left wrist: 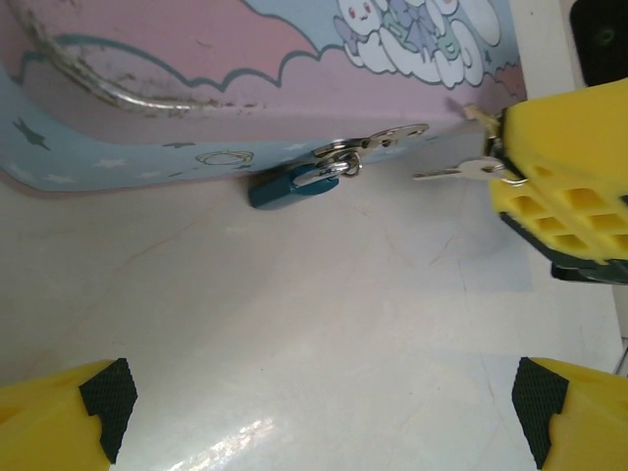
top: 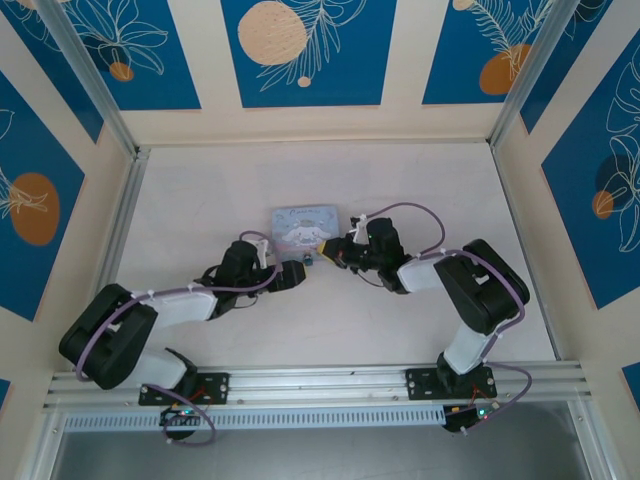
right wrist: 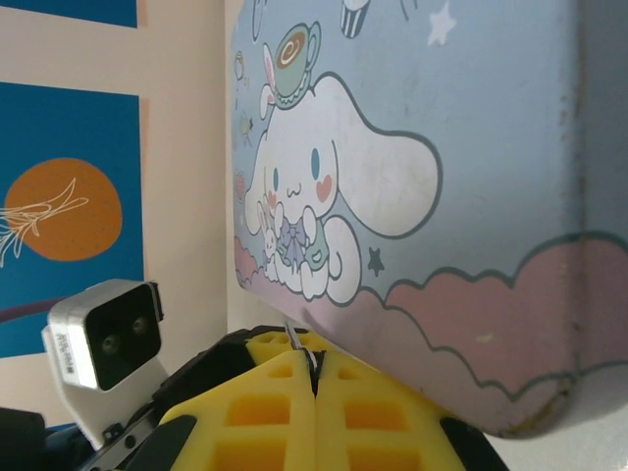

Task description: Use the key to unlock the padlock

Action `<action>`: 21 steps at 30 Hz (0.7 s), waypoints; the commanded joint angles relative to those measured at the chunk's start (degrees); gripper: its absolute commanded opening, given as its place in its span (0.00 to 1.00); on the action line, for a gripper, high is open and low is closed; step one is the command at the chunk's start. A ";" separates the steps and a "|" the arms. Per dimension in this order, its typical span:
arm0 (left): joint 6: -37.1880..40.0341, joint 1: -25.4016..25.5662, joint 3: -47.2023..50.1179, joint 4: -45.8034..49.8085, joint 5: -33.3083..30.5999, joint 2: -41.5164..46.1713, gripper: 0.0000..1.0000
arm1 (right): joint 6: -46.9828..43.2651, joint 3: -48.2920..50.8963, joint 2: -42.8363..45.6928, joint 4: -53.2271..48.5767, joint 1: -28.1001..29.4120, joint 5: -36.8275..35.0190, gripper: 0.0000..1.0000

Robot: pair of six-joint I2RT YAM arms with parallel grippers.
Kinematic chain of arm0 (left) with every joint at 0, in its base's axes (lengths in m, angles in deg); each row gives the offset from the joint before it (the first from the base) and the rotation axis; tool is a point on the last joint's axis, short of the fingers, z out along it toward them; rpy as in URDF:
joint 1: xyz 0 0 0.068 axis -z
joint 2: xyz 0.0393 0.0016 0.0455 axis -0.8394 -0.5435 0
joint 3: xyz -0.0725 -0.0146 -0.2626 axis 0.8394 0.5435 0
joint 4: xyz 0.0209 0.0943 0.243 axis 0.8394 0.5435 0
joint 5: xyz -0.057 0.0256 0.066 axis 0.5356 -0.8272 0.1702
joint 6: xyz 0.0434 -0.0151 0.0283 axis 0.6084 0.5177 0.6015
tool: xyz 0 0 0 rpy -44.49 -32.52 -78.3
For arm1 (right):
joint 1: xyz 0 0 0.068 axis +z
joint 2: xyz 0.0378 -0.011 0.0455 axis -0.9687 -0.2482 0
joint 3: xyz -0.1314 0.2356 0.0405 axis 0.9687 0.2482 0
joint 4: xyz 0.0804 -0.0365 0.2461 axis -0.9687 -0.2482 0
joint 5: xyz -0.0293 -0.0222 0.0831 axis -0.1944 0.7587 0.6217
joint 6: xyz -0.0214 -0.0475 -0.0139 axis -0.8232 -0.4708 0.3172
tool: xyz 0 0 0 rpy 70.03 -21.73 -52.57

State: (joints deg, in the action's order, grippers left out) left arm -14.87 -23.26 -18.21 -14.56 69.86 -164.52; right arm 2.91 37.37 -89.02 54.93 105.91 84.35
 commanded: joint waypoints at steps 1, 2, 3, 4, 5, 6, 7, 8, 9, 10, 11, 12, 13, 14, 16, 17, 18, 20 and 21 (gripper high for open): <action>1.43 0.51 -1.73 -3.16 -0.55 -1.36 0.99 | 0.08 1.01 1.38 3.48 -0.16 3.37 0.00; 1.69 0.57 -2.07 -3.67 -0.19 -1.97 0.99 | 0.29 2.08 2.81 3.86 -0.22 3.42 0.00; 1.78 0.61 -2.23 -4.26 0.14 -2.46 0.99 | 0.38 2.83 4.24 3.49 -0.37 3.04 0.00; 1.88 0.62 -2.36 -5.16 0.54 -3.16 0.99 | 0.39 3.42 6.04 2.11 -0.61 2.21 0.00; 2.05 0.57 -2.53 -5.95 0.92 -3.88 0.99 | -0.05 3.57 7.77 0.44 -0.93 1.62 0.00; 2.26 0.60 -2.68 -6.61 1.23 -4.56 0.99 | -0.58 3.25 8.97 -1.34 -1.50 1.21 0.00; 2.53 0.66 -2.92 -7.36 1.67 -5.42 0.99 | -1.27 2.48 10.43 -3.88 -2.07 0.78 0.00; 2.82 0.74 -3.06 -8.01 1.86 -6.15 0.99 | -2.03 1.34 11.26 -6.55 -2.68 0.58 0.00; 3.19 0.86 -3.21 -8.58 1.87 -6.74 0.99 | -2.51 0.26 11.65 -8.39 -3.21 0.48 0.00; 3.79 0.95 -3.52 -8.99 1.96 -7.39 0.99 | -2.98 -1.28 11.79 -10.49 -3.80 0.56 0.00; 4.58 1.10 -3.86 -9.20 1.93 -8.00 0.99 | -3.41 -2.98 11.52 -12.60 -4.38 0.57 0.00; 5.28 1.38 -4.22 -9.12 1.83 -8.53 0.99 | -3.68 -4.45 11.07 -14.34 -4.77 0.45 0.00; 6.10 1.61 -4.68 -9.12 1.59 -9.08 0.99 | -3.68 -5.87 10.45 -15.68 -5.09 0.30 0.00; 6.88 1.95 -4.97 -9.14 1.18 -9.68 0.99 | -3.51 -7.22 9.49 -16.25 -5.18 0.15 0.00; 8.08 2.55 -5.50 -9.20 0.56 -10.63 0.99 | -2.69 -9.32 7.45 -16.47 -5.32 -0.37 0.00; 8.74 2.88 -5.81 -9.12 0.20 -11.13 0.99 | -2.11 -10.14 6.27 -16.32 -5.32 -0.53 0.00; 9.46 3.35 -5.95 -9.11 -0.12 -11.45 0.99 | -1.52 -10.76 5.21 -15.99 -5.29 -0.64 0.00; 11.14 4.21 -6.45 -9.20 -0.90 -12.36 0.99 | 0.00 -11.61 2.92 -14.30 -5.19 -0.75 0.00; 11.95 4.59 -6.72 -9.04 -1.31 -12.87 0.99 | 0.69 -11.85 1.99 -13.62 -5.24 -0.79 0.00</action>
State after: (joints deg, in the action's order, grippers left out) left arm -6.93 -20.28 -23.28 -22.25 69.44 -175.67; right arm 1.83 26.60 -84.30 42.36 100.58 84.04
